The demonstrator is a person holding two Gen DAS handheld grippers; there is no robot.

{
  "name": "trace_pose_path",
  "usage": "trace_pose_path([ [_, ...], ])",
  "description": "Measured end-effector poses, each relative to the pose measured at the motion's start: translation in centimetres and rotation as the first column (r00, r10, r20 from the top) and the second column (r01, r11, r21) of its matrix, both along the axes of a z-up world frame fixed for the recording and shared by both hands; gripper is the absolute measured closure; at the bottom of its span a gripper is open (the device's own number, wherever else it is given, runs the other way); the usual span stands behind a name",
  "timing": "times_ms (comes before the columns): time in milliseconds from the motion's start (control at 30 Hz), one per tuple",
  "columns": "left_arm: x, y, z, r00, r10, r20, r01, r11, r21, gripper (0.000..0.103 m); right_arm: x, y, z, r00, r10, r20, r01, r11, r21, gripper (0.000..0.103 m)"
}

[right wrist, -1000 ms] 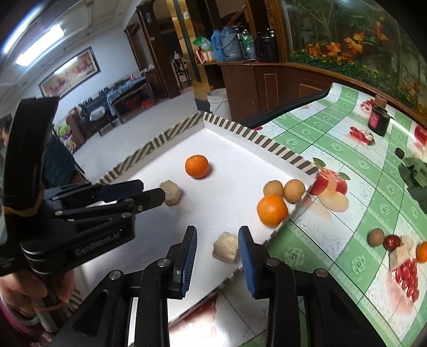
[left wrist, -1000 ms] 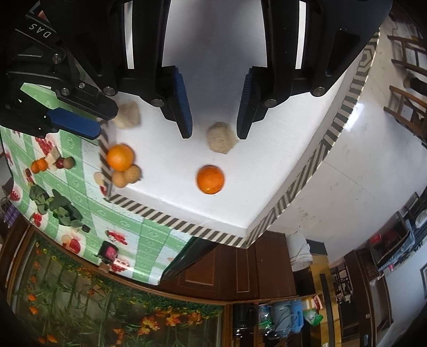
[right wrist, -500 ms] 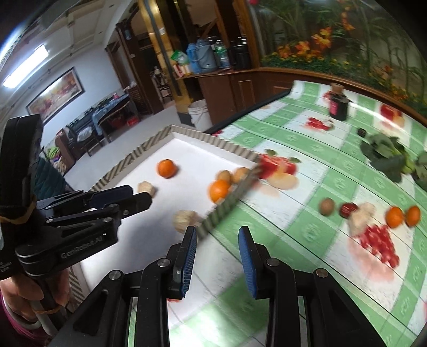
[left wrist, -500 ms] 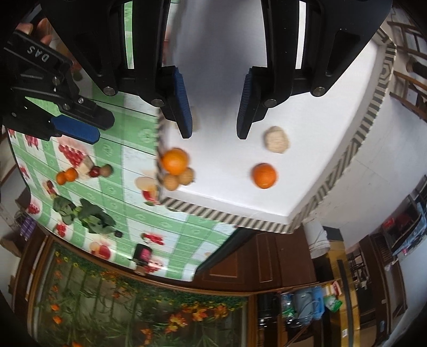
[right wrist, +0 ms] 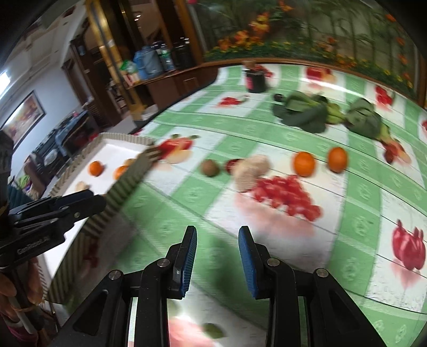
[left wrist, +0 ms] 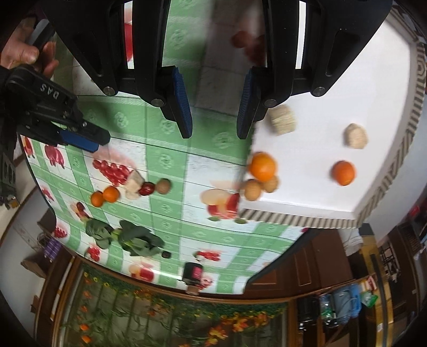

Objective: Organize fruits
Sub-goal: 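Withdraw both open grippers from the tray toward the table, then grasp a brown round fruit with the left gripper while the right gripper grasps a beige cube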

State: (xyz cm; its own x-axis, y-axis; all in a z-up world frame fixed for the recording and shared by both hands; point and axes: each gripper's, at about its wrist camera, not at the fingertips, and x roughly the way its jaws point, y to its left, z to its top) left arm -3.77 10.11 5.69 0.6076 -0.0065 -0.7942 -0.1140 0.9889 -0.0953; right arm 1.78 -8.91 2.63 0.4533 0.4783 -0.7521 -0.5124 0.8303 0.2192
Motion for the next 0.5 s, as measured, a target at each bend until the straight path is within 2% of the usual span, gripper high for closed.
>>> trace_pose_path([
  [200, 2.1, -1.9, -0.8, 0.999, -0.031, -0.025, 0.031, 0.999, -0.02, 0.069, 2.3, -0.8, -0.5, 1.0, -0.026, -0.004, 0.026, 1.0, 0.004, 0.07],
  [500, 5.2, -2.1, -1.6, 0.998, -0.033, -0.054, 0.031, 0.999, -0.034, 0.069, 6.2, 2.4, -1.3, 1.0, 0.009, 0.015, -0.008, 0.999, -0.04, 0.066],
])
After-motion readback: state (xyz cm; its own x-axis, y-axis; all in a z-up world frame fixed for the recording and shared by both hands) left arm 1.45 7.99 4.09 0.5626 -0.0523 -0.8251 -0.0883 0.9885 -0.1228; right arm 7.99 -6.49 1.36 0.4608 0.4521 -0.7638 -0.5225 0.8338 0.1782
